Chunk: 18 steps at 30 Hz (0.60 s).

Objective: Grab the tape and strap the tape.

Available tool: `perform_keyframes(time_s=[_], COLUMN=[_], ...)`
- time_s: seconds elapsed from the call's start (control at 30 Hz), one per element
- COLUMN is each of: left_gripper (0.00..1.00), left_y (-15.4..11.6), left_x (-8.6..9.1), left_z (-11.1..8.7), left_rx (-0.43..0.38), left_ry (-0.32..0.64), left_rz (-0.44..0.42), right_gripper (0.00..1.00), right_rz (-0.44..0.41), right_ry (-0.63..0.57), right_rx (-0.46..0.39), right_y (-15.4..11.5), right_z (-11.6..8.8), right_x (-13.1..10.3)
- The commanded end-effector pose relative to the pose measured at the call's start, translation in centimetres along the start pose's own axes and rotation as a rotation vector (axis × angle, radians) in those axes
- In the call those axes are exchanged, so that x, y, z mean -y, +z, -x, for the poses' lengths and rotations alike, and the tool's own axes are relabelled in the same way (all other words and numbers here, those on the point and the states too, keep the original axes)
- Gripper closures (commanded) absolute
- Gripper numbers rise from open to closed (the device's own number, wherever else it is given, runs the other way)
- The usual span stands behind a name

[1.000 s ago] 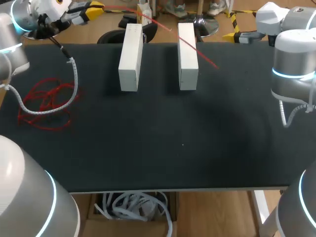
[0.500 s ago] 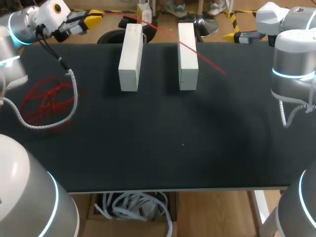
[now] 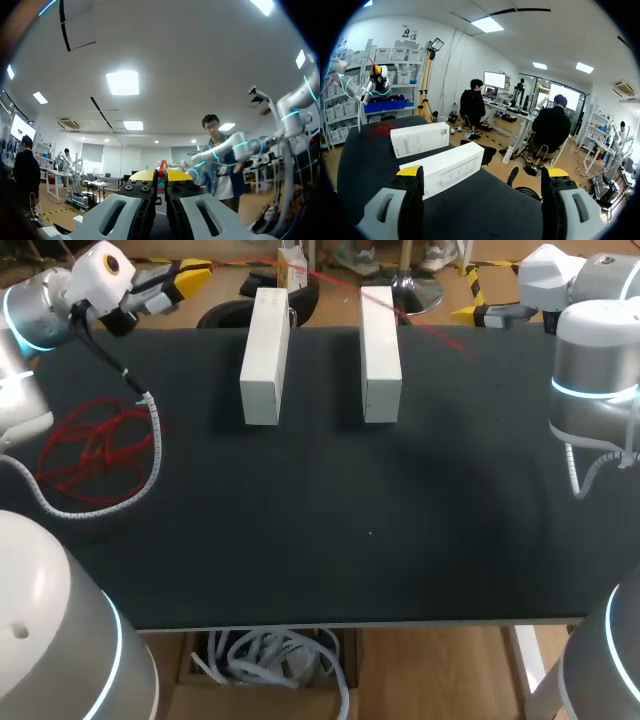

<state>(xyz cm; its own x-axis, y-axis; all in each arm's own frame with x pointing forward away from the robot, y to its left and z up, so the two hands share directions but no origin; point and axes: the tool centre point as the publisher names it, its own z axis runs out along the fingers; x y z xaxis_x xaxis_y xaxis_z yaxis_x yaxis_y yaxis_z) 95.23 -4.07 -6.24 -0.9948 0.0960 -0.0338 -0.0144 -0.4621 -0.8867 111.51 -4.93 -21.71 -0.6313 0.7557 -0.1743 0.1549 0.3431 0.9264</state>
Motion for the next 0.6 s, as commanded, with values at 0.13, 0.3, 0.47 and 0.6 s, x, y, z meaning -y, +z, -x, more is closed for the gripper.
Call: perform_keyframes(time_s=[0.13, 0.3, 0.47, 0.6], left_gripper=[1.0, 1.0, 1.0, 1.0], left_y=[0.6, 0.6, 0.2, 0.0], left_x=[0.5, 0.6, 0.6, 0.6], left_z=[0.5, 1.1, 1.7, 2.1], left_rx=[0.338, 0.281, 0.204, 0.167], left_ry=[0.015, 0.044, 0.114, 0.137], left_rz=[0.012, 0.038, 0.076, 0.081], right_gripper=[0.0, 0.0, 0.0, 0.0], right_rz=[-0.002, -0.002, -0.002, -0.002], right_ry=[0.0, 0.0, 0.0, 0.0], right_rx=[-0.001, -0.001, -0.001, -0.001], right_y=[-0.1, -0.1, -0.1, -0.1], right_z=[0.0, 0.0, 0.0, 0.0], right_x=[0.0, 0.0, 0.0, 0.0])
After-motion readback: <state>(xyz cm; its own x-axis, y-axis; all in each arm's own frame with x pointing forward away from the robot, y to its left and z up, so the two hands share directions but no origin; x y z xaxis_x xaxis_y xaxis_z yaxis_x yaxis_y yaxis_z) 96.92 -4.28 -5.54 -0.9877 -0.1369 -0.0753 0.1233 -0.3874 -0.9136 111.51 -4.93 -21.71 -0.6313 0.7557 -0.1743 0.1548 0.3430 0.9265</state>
